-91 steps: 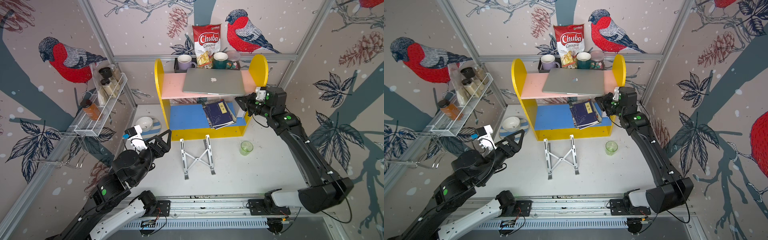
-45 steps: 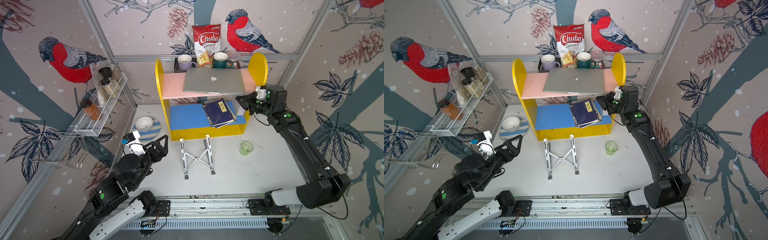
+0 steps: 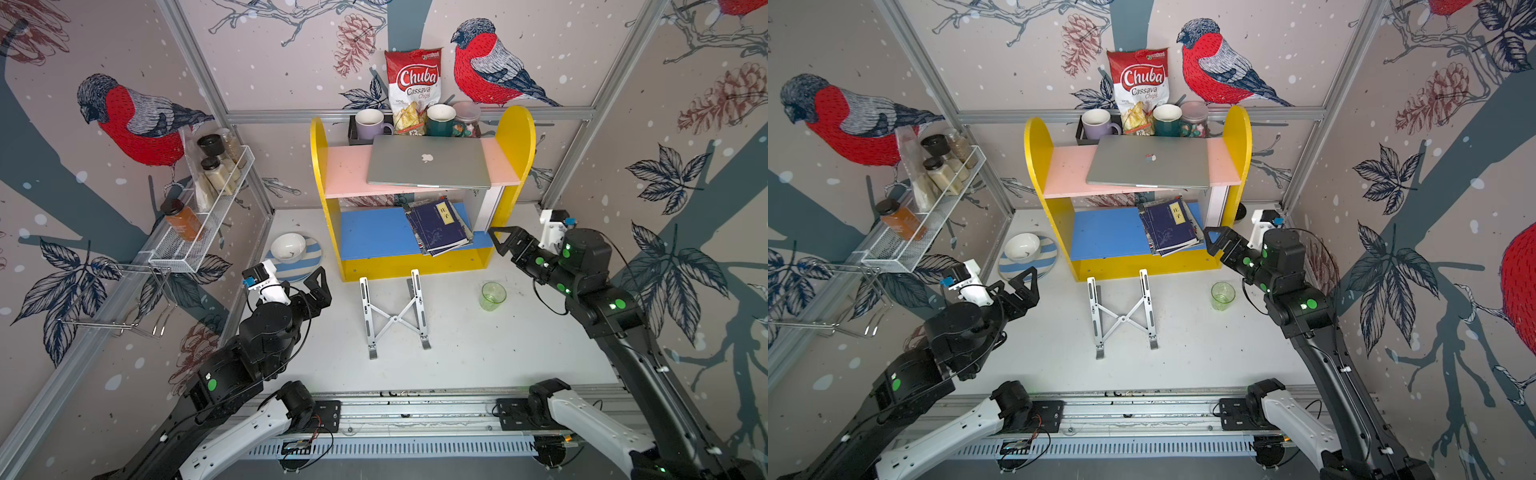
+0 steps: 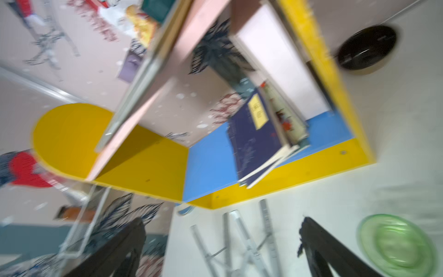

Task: Close the laptop lid and set it aside
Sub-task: Reset both arms

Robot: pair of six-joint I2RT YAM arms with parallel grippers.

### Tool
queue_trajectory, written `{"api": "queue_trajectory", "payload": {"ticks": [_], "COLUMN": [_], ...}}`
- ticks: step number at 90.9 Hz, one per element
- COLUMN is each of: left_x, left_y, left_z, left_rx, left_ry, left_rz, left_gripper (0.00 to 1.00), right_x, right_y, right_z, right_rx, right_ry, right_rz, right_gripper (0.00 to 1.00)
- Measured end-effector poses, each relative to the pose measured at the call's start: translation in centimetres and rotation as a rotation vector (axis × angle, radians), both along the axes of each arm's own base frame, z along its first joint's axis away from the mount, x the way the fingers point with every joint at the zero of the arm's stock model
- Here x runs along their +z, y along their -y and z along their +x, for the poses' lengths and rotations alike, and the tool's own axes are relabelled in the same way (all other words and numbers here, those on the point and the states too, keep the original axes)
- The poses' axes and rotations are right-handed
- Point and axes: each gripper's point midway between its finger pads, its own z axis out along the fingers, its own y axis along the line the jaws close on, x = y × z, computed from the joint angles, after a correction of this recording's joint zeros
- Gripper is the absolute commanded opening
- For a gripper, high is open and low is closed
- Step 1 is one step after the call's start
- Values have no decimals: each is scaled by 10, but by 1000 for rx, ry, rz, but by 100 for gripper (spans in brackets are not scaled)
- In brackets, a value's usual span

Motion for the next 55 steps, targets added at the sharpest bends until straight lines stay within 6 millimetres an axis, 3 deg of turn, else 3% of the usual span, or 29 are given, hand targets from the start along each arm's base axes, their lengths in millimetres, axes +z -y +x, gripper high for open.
{"api": "queue_trajectory", "payload": {"ticks": [9,22,30,39,46,55], "left_x": [-2,-7,-23,-40,-59,-101], "left_y": [-4,-9,-7,-22,-43,-62], "left_z": [4,28,48,68,80,93], "left_rx": [25,175,220,298,363,385], "left_ry": [76,87,35,-35,-92,-203], "left_rz": [61,258,413,507,524,551], "left_gripper": [97,97,96,96,96,96], "right_x": [-34,-72,-85,-100,-126,-169], "right_y": [37,68,87,115,134,150], "right_z": [11,33,48,65,71,70], "right_rx": [-132,-248,-333,-445,-497,-510], "right_ry": [-32,-53,-50,-41,-83,-152], "right_rz": [-111,-223,-318,-457,-579,-705], "right_gripper": [100,100,100,100,100,100]}}
